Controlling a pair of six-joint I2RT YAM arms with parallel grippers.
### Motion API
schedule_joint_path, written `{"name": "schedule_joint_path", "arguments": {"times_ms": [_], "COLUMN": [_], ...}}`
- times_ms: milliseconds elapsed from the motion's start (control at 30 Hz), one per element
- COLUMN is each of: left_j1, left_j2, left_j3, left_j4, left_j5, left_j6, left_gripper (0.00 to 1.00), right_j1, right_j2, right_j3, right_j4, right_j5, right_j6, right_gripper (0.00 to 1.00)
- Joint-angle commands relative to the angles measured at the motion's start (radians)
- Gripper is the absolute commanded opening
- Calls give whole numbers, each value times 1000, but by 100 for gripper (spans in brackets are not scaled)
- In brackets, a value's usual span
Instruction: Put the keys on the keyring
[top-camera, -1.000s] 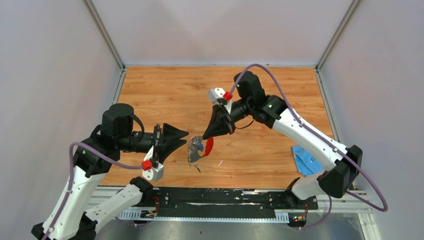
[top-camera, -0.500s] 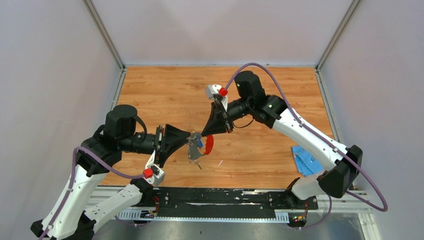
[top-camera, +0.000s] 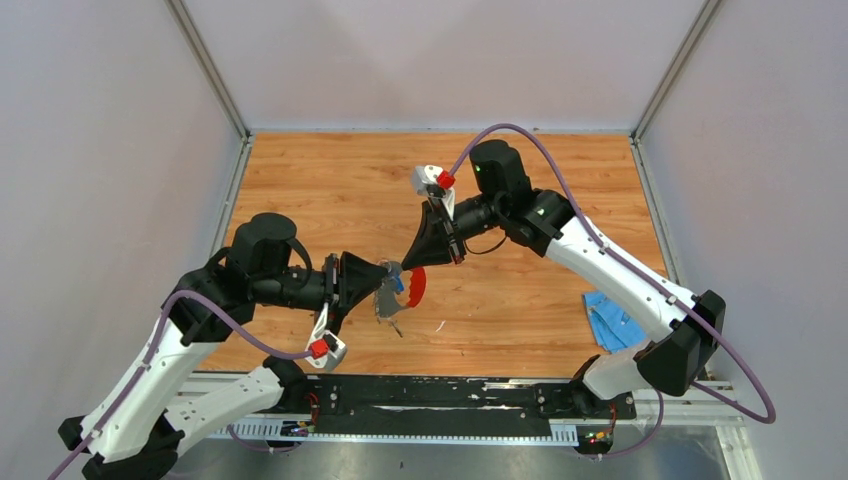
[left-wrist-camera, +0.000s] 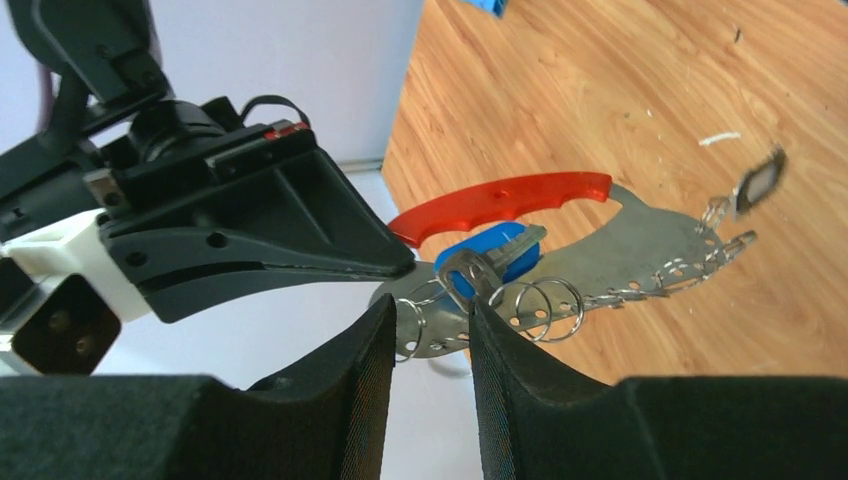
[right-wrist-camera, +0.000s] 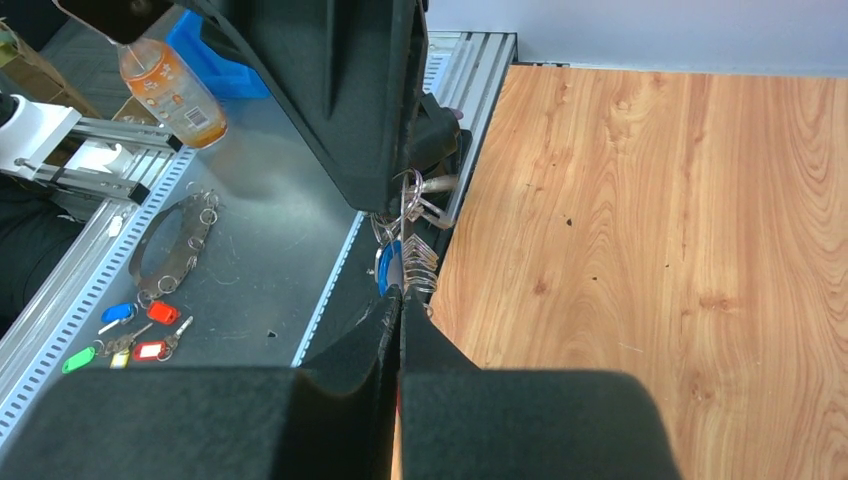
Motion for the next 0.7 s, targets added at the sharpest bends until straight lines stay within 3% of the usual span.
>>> {"name": "schedule_joint_path", "arguments": {"times_ms": [0, 267, 667], "left_j1": [-35, -67, -87], "left_j2": [5, 6, 1], "left_j3": [-18, -13, 51], "left_j4": [1, 2, 2], "left_j5": [-135, -187, -143], "left_j6": [81, 85, -72], "left_gripper": [36, 33, 32], "right_j1": [3, 3, 3], "right_j2": [-14, -20, -14], "right_j3": [22, 0, -14], "right_j4": [39, 55, 67], "right_j5": [-5, -4, 11], "right_j6": [33, 42, 46], "right_gripper": [0, 0, 0]}}
